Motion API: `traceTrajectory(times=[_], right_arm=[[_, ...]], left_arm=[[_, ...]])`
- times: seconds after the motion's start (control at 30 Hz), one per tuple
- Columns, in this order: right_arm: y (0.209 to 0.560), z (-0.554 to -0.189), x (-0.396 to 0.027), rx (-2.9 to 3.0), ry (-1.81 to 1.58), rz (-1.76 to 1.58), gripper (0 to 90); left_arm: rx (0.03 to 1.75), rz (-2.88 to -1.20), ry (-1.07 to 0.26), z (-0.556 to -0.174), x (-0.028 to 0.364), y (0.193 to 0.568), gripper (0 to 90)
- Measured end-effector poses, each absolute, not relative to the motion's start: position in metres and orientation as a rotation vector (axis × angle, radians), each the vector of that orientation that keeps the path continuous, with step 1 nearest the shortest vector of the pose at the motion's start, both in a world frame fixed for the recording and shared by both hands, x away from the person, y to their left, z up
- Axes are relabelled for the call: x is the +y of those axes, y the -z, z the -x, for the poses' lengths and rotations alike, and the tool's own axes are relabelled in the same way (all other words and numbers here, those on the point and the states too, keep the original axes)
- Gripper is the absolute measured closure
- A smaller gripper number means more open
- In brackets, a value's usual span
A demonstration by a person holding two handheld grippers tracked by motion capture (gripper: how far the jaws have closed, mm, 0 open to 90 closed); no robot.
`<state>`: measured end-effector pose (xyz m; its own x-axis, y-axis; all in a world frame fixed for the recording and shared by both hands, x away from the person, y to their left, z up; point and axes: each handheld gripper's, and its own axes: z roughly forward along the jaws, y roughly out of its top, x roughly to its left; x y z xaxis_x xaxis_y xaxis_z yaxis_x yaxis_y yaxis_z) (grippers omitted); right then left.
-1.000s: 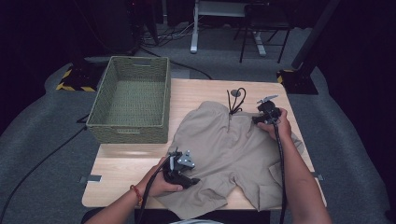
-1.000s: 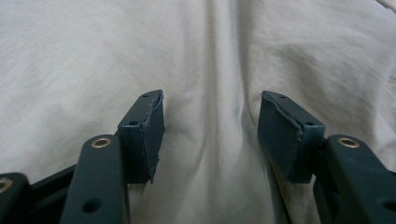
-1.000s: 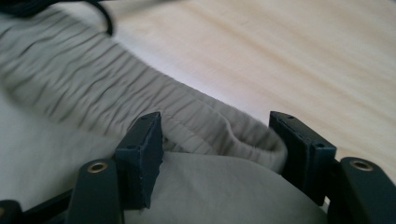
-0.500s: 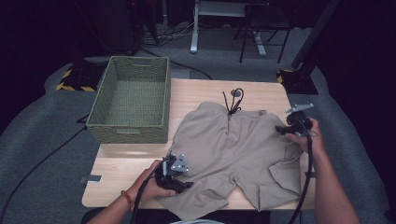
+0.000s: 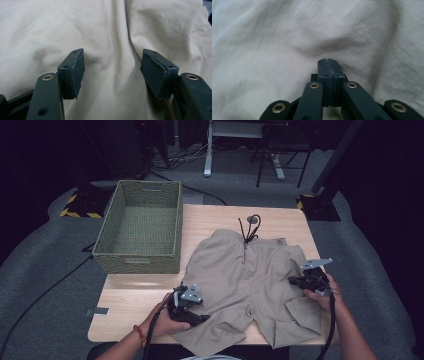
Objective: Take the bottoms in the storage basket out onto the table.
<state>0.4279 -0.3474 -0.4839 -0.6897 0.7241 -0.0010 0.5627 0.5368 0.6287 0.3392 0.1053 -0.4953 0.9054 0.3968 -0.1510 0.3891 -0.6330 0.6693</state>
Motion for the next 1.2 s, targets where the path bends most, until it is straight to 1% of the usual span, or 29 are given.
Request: traceTrajectory(times=[0.07, 0.1, 0.27, 0.4, 0.43, 0.5, 0.53, 0.57, 0.67, 0.73, 0.8, 0.87, 0.97, 1.03, 1.13, 1.17, 1.2], right_arm=[[0.485, -0.433, -0.346, 2.490, -0.897, -1.100, 85.9], [0.485, -0.437, -0.345, 2.474, -0.902, -1.116, 81.6], [0.488, -0.464, -0.337, 2.397, -0.897, -1.174, 79.3], [0.487, -0.493, -0.330, 2.327, -0.834, -1.217, 74.4], [0.487, -0.497, -0.329, 2.318, -0.825, -1.223, 70.8], [0.486, -0.508, -0.328, 2.274, -0.785, -1.267, 56.8], [0.484, -0.513, -0.329, 2.275, -0.744, -1.303, 51.4], [0.481, -0.512, -0.330, 2.281, -0.757, -1.297, 48.5], [0.468, -0.495, -0.343, 2.270, -0.876, -1.278, 44.5], [0.457, -0.471, -0.353, 2.303, -0.880, -1.234, 40.6], [0.454, -0.449, -0.359, 2.322, -0.846, -1.207, 38.6], [0.456, -0.426, -0.364, 2.382, -0.815, -1.179, 34.1], [0.463, -0.391, -0.366, 2.406, -0.872, -1.162, 33.7], [0.473, -0.374, -0.362, 2.416, -0.847, -1.151, 33.1], [0.485, -0.368, -0.357, 2.423, -0.810, -1.161, 36.6], [0.487, -0.368, -0.357, 2.400, -0.835, -1.182, 40.8], [0.488, -0.370, -0.358, 2.397, -0.873, -1.200, 47.5]], left_arm=[[0.549, -2.316, -0.016, -0.342, 0.100, 0.496, 36.8], [0.545, -2.313, -0.022, -0.345, 0.096, 0.496, 37.1], [0.550, -2.297, -0.040, -0.364, 0.082, 0.498, 37.7], [0.593, -2.277, -0.133, -0.381, 0.067, 0.500, 37.9], [0.596, -2.282, -0.160, -0.384, 0.063, 0.500, 37.8], [0.588, -2.298, -0.212, -0.393, 0.054, 0.501, 37.7], [0.596, -2.298, -0.213, -0.396, 0.052, 0.501, 36.4], [0.600, -2.299, -0.216, -0.399, 0.052, 0.500, 36.4], [0.608, -2.311, -0.213, -0.399, 0.057, 0.499, 36.4], [0.616, -2.333, -0.203, -0.397, 0.064, 0.497, 36.1], [0.636, -2.355, -0.182, -0.393, 0.069, 0.494, 36.0], [0.635, -2.377, -0.170, -0.387, 0.076, 0.491, 37.2], [0.599, -2.417, -0.183, -0.374, 0.085, 0.490, 37.5], [0.578, -2.412, -0.167, -0.366, 0.091, 0.491, 37.5], [0.599, -2.374, -0.166, -0.358, 0.096, 0.491, 37.5], [0.596, -2.362, -0.154, -0.356, 0.097, 0.491, 37.6], [0.591, -2.362, -0.155, -0.354, 0.097, 0.492, 37.8]])
